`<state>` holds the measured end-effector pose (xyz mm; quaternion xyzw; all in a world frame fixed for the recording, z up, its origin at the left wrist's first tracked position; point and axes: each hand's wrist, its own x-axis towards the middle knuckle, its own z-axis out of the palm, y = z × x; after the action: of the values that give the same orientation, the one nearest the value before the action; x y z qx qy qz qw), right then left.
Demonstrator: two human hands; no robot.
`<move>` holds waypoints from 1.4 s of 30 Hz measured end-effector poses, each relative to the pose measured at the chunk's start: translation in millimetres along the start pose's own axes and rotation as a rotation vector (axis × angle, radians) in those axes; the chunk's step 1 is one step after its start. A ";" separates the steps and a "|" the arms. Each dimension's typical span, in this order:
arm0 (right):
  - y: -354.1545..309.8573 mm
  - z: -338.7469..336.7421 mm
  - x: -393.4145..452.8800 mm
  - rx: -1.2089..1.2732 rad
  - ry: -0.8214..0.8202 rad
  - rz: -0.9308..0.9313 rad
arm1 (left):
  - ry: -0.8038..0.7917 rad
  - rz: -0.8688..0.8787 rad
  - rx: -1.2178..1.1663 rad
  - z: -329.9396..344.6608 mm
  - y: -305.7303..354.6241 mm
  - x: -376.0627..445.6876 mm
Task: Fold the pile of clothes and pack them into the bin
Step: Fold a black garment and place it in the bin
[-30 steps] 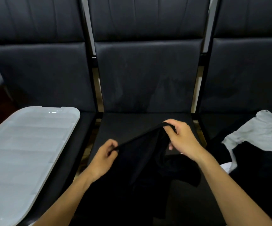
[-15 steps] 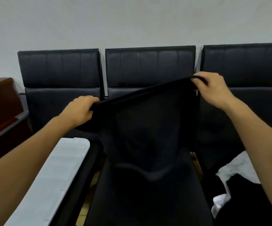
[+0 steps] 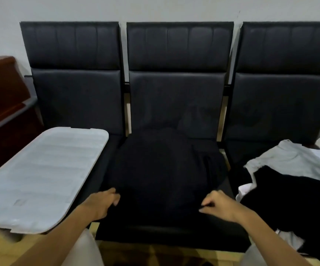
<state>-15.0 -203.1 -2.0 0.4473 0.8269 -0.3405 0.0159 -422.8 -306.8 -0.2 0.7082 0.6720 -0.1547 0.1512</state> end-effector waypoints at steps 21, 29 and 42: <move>85.8 -46.3 77.9 0.070 0.394 0.678 | 0.115 0.242 -0.415 -49.7 161.8 168.1; 126.1 -52.8 58.7 0.218 0.274 0.751 | 0.160 0.253 -0.292 -79.2 268.3 272.4; 104.1 -76.9 38.3 0.842 0.566 0.425 | 0.072 0.460 -1.008 -100.0 351.2 245.9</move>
<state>61.6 -92.5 -12.8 0.6463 0.4824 -0.4976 -0.3192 -58.4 -59.9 -11.2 0.6816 0.4955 0.2473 0.4782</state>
